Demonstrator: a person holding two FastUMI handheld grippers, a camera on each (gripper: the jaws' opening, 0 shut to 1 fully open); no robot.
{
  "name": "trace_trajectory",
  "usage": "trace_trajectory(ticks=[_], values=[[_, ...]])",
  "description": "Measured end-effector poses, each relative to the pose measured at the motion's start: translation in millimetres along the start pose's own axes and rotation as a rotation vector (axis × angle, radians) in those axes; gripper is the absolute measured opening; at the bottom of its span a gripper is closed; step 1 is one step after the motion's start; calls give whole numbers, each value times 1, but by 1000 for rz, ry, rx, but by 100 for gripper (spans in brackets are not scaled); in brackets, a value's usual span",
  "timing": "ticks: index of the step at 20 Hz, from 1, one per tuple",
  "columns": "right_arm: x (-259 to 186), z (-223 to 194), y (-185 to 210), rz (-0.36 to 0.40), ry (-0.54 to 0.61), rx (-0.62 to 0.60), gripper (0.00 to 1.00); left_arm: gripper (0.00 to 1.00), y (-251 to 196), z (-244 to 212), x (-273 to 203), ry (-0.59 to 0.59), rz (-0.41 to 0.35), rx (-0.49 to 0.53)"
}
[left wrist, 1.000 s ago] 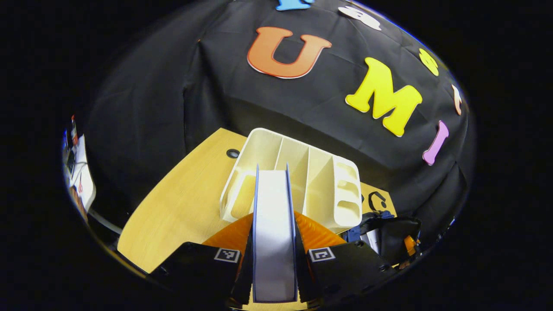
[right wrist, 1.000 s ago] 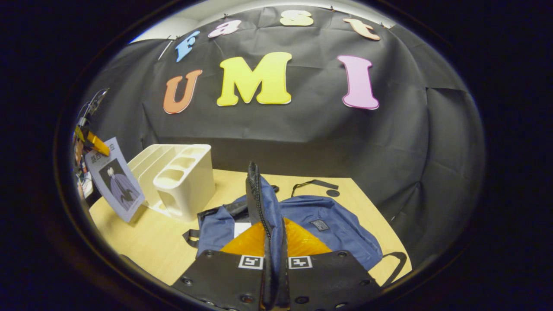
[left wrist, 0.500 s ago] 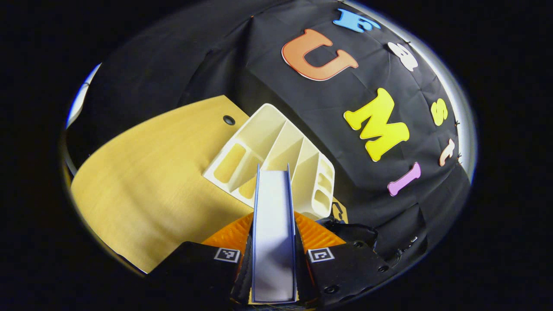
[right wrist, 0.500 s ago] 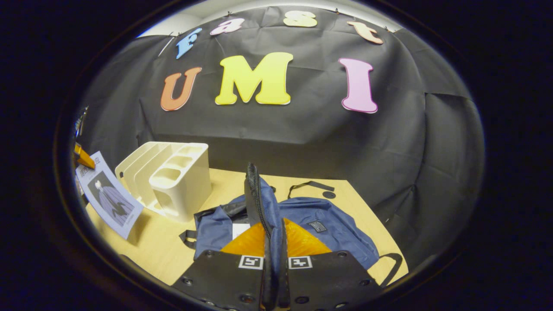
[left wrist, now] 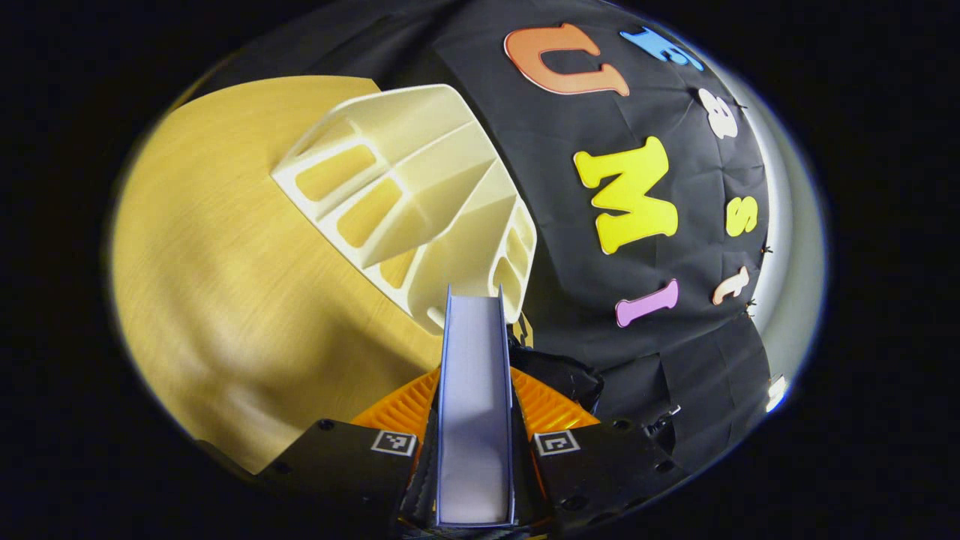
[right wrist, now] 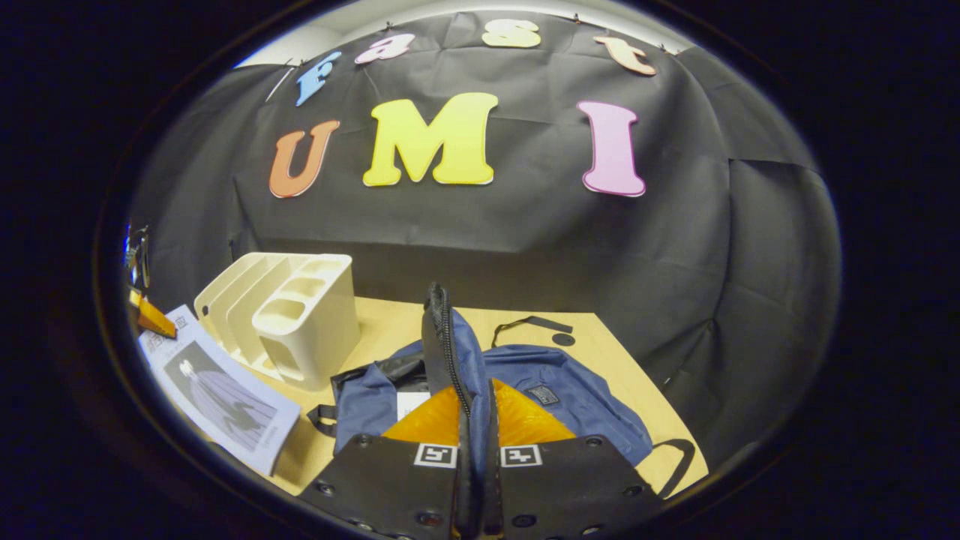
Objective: Open the schoolbag, grab two books from the bookshelf and put them into the schoolbag.
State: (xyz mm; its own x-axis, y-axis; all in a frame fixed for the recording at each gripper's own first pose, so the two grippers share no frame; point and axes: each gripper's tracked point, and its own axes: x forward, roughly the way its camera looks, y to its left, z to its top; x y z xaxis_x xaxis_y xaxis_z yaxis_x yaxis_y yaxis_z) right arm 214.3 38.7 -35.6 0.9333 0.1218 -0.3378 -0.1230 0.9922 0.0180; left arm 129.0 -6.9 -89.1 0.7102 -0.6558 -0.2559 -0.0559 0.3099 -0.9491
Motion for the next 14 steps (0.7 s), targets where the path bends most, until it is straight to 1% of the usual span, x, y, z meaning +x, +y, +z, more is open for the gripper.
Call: trace_trajectory(ticks=[2,5,7,11,14], values=[[-1,4,1,4,-9,-8,7,43,-19,-12,12,26,-52,-6],[-4,11,-1,4,-28,-12,6,43,-38,-20,44,17,-90,16],[-3,10,-4,10,-30,-10,6,43,-49,-21,67,6,-114,-2],[-3,6,-14,17,-29,10,7,43,-60,-27,106,-29,-141,-52],[-4,10,-16,28,-33,11,7,43,-55,-34,128,-57,-135,-73]])
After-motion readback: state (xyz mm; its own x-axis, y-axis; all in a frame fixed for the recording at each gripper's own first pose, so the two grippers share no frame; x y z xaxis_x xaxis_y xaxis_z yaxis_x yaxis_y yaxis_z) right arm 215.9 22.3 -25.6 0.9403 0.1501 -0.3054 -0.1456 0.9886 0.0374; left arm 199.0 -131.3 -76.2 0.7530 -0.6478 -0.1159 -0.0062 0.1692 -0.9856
